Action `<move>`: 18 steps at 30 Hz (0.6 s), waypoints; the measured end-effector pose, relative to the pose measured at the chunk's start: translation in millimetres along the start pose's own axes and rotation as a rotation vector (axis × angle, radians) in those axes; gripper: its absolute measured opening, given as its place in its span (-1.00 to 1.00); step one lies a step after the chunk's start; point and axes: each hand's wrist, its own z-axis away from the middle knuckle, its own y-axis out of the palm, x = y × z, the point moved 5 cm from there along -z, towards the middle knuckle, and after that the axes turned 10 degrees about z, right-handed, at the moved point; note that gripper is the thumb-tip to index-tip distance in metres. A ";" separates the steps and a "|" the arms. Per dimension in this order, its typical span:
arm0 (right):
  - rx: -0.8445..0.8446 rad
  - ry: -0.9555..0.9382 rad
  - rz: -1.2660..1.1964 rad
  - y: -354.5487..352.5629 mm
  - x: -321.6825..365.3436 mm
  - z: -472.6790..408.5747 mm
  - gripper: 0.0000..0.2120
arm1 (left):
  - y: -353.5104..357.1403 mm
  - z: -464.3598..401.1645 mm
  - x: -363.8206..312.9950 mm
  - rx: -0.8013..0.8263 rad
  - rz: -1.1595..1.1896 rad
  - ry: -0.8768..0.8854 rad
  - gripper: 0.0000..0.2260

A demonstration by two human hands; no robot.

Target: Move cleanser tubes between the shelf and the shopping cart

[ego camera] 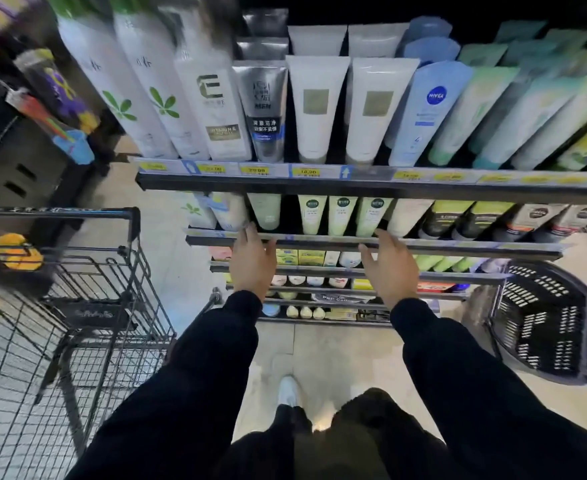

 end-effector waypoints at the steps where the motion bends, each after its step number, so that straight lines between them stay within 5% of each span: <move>1: -0.004 0.040 -0.008 0.4 1.5 -2.4 -0.50 | 0.3 -4.6 1.4 -0.001 0.028 -0.013 -0.49; 18: 0.047 0.348 -0.193 19.6 10.9 -43.0 -0.54 | 23.9 -48.2 12.6 0.023 0.272 -0.147 -0.50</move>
